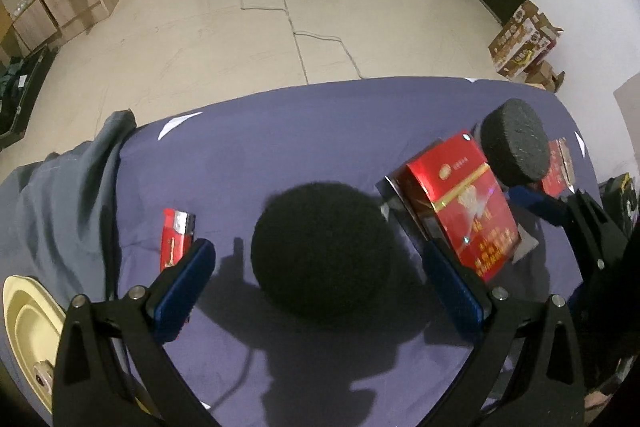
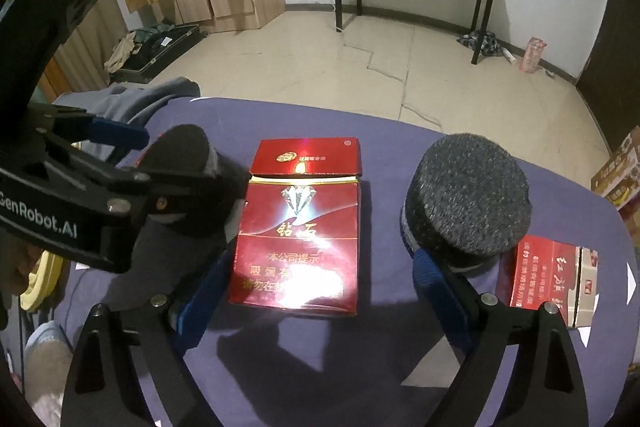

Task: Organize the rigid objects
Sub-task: 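Grasp the black foam cylinder with the left tool while the right tool grasps the red-gold pack, then drop the foam cylinder into the yellow tray while the right tool drops the red-gold pack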

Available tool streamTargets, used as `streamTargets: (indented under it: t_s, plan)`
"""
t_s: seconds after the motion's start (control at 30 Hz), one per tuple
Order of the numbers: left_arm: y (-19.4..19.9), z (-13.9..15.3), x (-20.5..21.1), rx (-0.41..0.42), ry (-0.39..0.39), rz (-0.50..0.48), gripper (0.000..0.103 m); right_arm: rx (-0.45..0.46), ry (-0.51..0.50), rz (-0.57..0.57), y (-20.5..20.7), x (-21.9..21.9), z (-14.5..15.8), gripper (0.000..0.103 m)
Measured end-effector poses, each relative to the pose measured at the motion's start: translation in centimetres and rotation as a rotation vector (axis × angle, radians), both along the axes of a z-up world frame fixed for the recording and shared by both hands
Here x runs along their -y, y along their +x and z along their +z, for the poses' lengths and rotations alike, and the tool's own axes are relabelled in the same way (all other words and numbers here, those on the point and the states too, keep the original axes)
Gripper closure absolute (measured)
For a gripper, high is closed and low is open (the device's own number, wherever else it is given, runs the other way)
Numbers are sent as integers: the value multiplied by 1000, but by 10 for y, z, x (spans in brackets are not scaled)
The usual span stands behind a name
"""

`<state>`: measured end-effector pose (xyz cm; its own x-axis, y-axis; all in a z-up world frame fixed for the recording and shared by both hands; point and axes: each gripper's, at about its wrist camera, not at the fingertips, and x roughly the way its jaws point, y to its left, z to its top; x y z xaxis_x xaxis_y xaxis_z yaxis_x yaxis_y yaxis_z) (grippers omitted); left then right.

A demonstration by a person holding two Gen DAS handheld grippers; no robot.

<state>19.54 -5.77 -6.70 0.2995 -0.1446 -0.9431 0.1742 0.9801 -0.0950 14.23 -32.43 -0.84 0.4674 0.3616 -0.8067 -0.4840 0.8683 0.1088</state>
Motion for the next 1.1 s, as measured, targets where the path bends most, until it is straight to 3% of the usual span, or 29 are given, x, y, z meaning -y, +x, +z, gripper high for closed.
streamTargets:
  t_s: [0.17,0.23,0.3,0.33,0.37,0.5,0.67,0.8,0.93,1.1]
  plan:
    - [-4,-2,1,-2,41,-33,0,4,8,10,2,-3,2,12]
    - [-2,-8,3,-14,42,-32,1,6,7,7,4,-3,1,20]
    - [0,-14,6,-20,44,-33,12,3,2,-2,6,-5,0,31]
    - [0,-17,7,-15,46,-34,35,6,2,-7,6,-3,0,39]
    - [0,-18,8,-10,44,-40,34,9,9,-9,6,-1,1,47]
    - [-3,-11,0,11,-9,-18,34,21,40,-26,3,4,3,46]
    - [-25,39,-22,91,-75,3,34,58,75,-14,-15,4,24,47]
    - [-63,93,-75,161,-91,45,34,62,133,51,-39,-11,57,47]
    - [-101,125,-160,173,20,143,34,88,152,195,-69,-63,99,47]
    - [-166,121,-264,143,42,303,34,63,128,395,-102,-152,116,47]
